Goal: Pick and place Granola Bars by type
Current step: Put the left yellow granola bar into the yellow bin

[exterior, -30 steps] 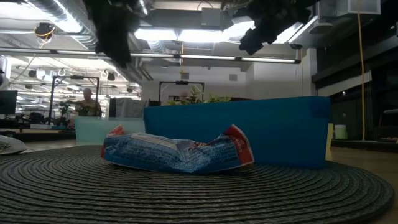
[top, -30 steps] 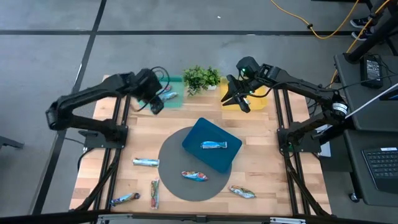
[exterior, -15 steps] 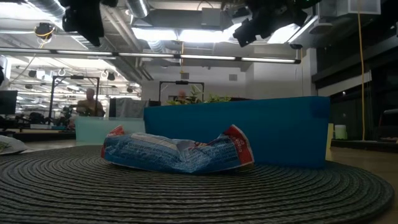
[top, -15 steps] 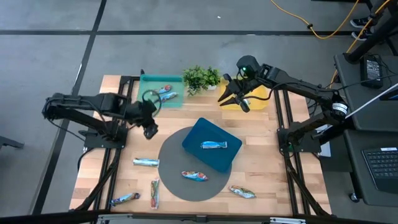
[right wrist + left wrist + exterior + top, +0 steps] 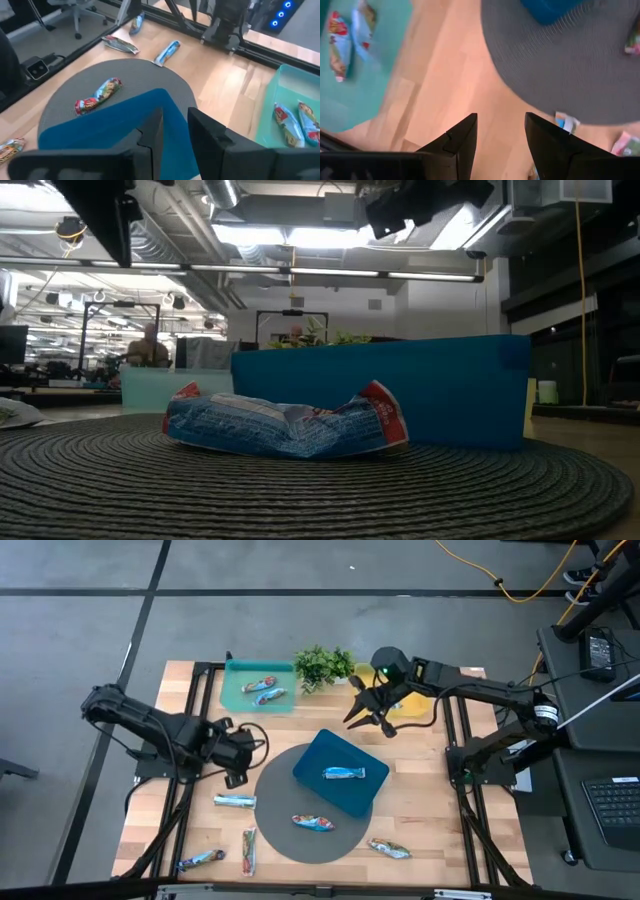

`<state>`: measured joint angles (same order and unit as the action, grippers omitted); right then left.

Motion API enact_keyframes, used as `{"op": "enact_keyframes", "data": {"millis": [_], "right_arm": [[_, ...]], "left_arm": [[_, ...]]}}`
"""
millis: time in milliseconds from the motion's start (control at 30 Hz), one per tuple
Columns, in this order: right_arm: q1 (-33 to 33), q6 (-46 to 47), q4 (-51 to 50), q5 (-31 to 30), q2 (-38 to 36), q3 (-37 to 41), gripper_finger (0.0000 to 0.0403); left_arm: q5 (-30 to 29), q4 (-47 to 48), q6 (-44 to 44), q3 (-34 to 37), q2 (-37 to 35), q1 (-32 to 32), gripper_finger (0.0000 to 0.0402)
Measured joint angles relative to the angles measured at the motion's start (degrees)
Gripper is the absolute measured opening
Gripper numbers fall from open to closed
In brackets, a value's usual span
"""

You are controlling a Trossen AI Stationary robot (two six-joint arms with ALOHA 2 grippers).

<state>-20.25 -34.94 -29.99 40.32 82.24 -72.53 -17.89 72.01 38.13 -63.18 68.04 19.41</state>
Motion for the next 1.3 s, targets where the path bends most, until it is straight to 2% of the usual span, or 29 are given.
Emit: {"op": "enact_keyframes", "data": {"millis": [233, 367, 467, 567, 800, 933, 1133, 1300], "right_arm": [[2.3, 5.0, 0.2, -3.1, 0.0, 0.0, 0.0094], [3.3, 9.4, 0.2, -3.2, 0.0, 0.0, 0.0094], [4.5, 11.8, 0.1, -3.2, 0.0, 0.0, 0.0094], [5.9, 12.3, 0.1, -3.2, 0.0, 0.0, 0.0094], [8.2, 12.4, 0.1, -3.2, 0.0, 0.0, 0.0094], [8.5, 12.4, 0.3, -3.2, 0.0, 0.0, 0.0094], [8.5, 12.4, 1.6, -3.4, 0.0, 0.0, 0.0094], [8.5, 13.6, 3.3, -5.5, 0.0, 0.0, 0.0094]], "left_arm": [[3.1, -0.7, -0.3, 0.0, 5.2, 3.5, 0.0157], [6.2, -5.1, -2.5, 1.0, 8.0, 6.6, 0.0159], [8.3, -12.5, -2.6, 5.2, 8.5, 8.7, 0.0166], [11.1, -17.7, 1.1, 10.3, 8.5, 9.7, 0.018], [16.0, -21.1, 3.7, 17.2, 8.5, 10.2, 0.0222], [16.6, -27.7, 2.9, 20.1, 8.5, 11.5, 0.0233], [16.2, -29.6, 3.4, 22.8, 8.7, 12.2, 0.0231], [16.3, -35.6, 4.2, 25.9, 8.7, 12.4, 0.0228]]}}
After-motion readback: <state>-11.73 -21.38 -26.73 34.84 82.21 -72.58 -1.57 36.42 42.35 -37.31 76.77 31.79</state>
